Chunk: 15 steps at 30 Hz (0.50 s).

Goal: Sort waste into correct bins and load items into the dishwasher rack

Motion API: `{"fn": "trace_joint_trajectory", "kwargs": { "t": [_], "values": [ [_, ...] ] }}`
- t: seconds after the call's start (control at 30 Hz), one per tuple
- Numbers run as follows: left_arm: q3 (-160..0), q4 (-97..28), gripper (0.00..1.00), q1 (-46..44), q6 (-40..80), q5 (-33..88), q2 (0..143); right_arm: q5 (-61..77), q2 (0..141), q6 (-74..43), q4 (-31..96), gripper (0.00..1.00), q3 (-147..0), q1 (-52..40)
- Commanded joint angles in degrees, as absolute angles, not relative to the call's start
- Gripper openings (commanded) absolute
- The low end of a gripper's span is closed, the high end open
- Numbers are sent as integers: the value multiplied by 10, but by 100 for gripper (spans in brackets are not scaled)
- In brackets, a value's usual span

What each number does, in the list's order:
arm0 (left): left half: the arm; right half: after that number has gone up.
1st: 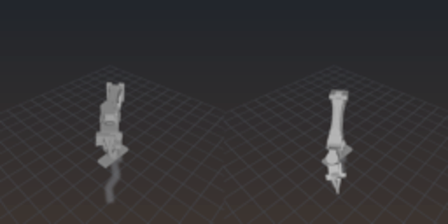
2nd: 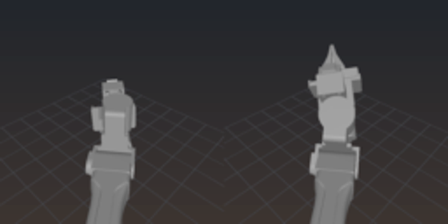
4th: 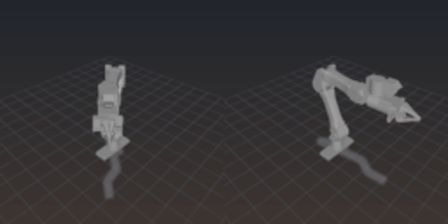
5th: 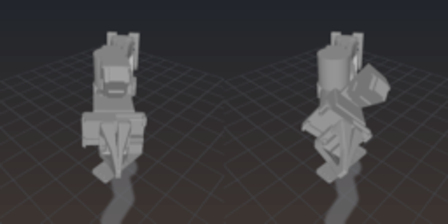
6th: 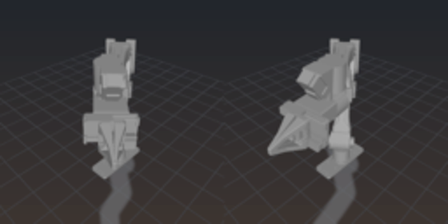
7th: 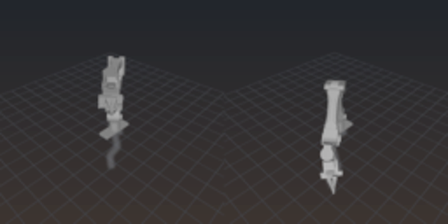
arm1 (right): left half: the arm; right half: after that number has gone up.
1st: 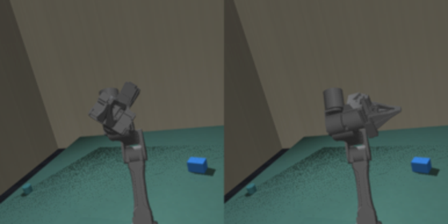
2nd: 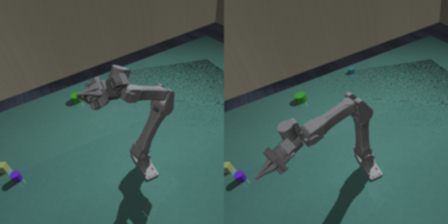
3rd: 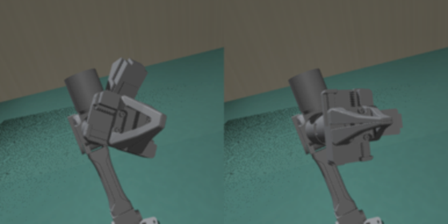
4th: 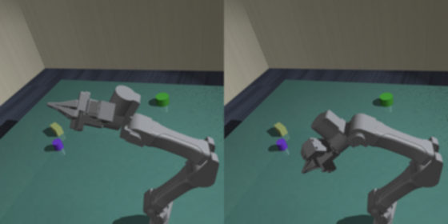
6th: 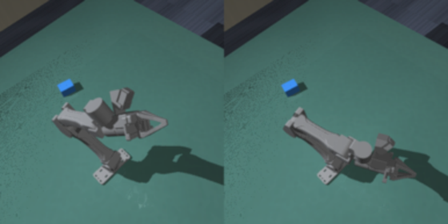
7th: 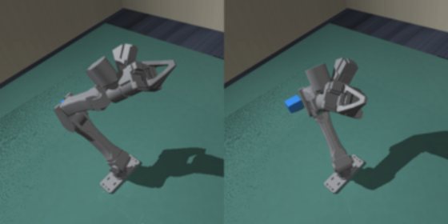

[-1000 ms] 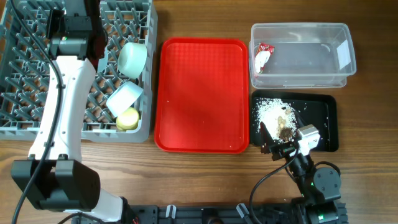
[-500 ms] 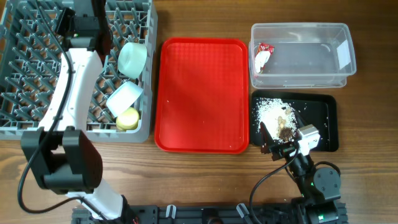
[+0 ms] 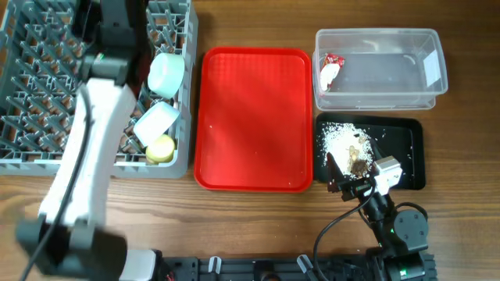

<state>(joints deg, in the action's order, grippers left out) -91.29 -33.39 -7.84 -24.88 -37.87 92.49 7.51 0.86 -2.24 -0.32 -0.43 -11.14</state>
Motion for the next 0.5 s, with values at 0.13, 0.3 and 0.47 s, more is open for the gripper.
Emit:
{"fn": "trace_joint_trajectory", "kwargs": {
  "t": [0.13, 0.3, 0.47],
  "values": [
    [-911, -612, 95, -168, 66, -98, 726, 82, 4, -15, -6, 100, -3, -108],
    [-911, -736, 100, -231, 84, 11, 664, 82, 4, -15, -6, 100, -3, -108],
    [-911, -813, 100, -262, 78, 36, 643, 82, 4, -15, -6, 100, -3, -108]
  ]
}}
